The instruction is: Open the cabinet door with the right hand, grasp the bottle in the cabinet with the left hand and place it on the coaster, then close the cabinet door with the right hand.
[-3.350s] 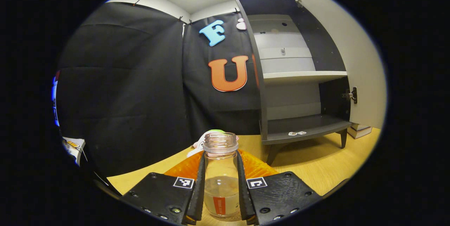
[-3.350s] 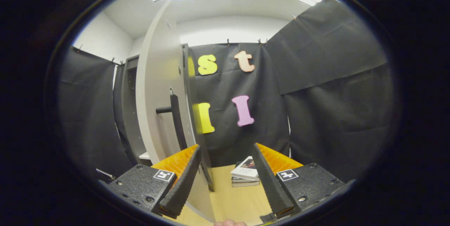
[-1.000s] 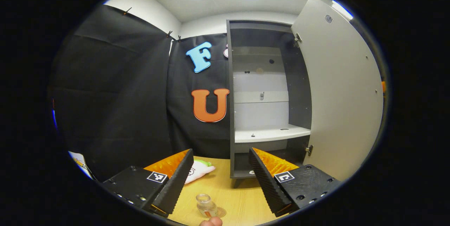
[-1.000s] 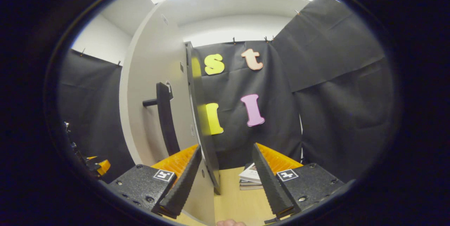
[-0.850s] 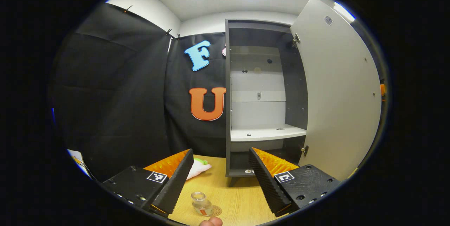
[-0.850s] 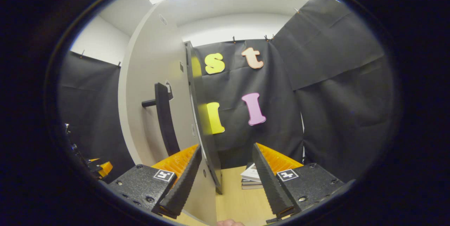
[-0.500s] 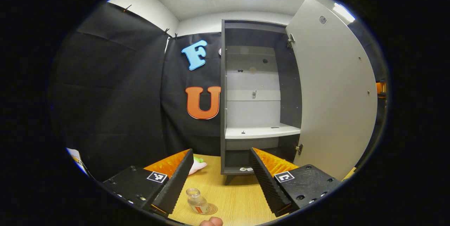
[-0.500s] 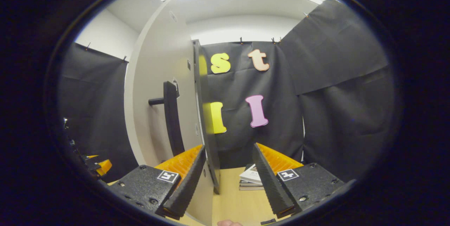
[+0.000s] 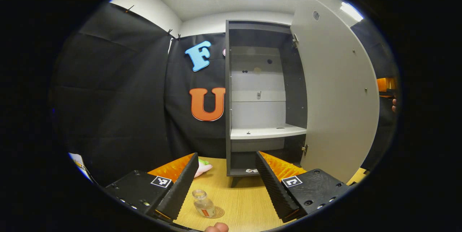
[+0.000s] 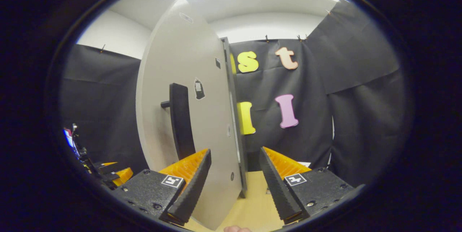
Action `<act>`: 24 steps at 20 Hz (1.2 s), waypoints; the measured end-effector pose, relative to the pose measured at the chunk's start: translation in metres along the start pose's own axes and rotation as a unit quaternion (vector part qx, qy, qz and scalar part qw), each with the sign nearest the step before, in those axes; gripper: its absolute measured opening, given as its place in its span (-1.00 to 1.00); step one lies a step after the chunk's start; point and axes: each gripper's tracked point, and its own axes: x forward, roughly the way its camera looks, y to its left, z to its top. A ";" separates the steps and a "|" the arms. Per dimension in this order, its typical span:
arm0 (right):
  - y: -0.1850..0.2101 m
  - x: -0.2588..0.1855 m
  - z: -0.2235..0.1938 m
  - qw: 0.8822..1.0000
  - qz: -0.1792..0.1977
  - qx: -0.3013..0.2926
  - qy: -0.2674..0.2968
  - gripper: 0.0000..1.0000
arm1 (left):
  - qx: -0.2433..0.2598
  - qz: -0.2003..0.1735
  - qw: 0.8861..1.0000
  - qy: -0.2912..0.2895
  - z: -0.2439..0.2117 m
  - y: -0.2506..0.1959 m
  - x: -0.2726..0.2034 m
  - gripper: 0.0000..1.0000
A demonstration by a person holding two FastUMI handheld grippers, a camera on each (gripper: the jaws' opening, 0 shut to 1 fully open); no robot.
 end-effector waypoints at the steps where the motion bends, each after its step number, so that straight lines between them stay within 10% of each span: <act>1: 0.005 -0.001 -0.001 1.000 0.011 0.003 0.002 0.75 | -0.002 0.002 1.000 0.002 -0.002 0.002 -0.002 0.89; 15: 0.081 0.023 -0.006 0.990 0.141 0.007 0.013 0.77 | -0.013 0.023 1.000 0.000 -0.008 0.033 -0.007 0.89; 24: 0.090 0.035 -0.015 0.990 0.128 -0.048 0.023 0.79 | -0.021 0.051 0.998 0.019 -0.032 0.052 -0.007 0.89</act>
